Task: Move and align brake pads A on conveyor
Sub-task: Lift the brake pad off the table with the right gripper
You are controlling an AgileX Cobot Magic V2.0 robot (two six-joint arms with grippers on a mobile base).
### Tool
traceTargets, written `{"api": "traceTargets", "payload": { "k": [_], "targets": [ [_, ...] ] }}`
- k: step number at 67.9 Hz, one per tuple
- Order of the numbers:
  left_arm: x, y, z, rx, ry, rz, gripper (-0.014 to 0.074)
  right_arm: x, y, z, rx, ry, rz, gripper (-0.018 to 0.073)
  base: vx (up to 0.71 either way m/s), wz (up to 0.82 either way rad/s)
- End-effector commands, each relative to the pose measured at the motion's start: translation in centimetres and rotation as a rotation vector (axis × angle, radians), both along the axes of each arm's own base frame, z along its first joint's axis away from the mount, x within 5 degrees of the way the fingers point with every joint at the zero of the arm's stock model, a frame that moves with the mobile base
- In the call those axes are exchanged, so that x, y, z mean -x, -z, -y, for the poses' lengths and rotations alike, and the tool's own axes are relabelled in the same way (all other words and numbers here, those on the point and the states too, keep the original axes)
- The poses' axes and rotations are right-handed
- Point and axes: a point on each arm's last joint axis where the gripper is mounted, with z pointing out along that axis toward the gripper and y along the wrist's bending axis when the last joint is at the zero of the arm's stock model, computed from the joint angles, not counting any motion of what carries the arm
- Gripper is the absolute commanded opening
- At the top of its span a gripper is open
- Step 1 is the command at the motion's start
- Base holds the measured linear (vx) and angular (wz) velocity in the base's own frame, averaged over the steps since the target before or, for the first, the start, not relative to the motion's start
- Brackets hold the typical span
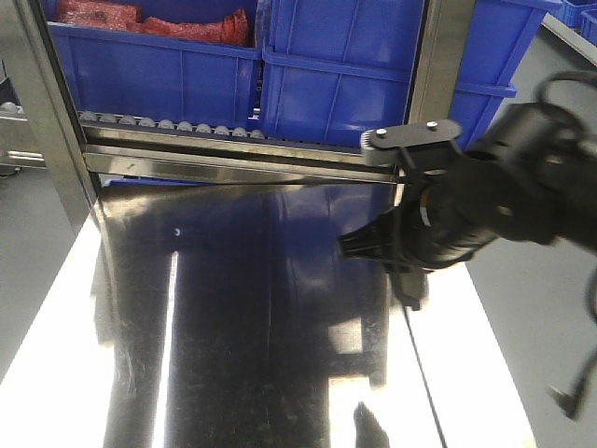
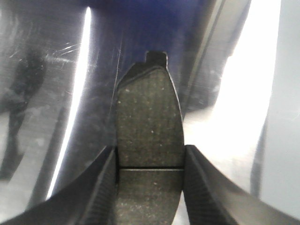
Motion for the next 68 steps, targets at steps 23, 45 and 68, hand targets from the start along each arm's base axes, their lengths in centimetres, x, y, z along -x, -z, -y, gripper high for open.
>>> {"api": "traceTargets", "payload": {
  "k": [23, 45, 68],
  "targets": [
    [-0.2, -1.6, 0.2, 0.049, 0.01, 0.1, -0.0006, 6.9, -3.7, 8.2, -0.073, 0.104, 0.227, -0.0006, 0.0, 0.0],
    [-0.2, -1.6, 0.2, 0.049, 0.01, 0.1, -0.0006, 10.3, -3.3, 10.3, -0.102, -0.011, 0.346, -0.0006, 0.0, 0.0],
    [-0.2, -1.6, 0.2, 0.049, 0.01, 0.1, -0.0006, 10.6, -1.0, 11.0, -0.127, 0.011, 0.373, -0.0005, 0.0, 0.0]
  ]
}}
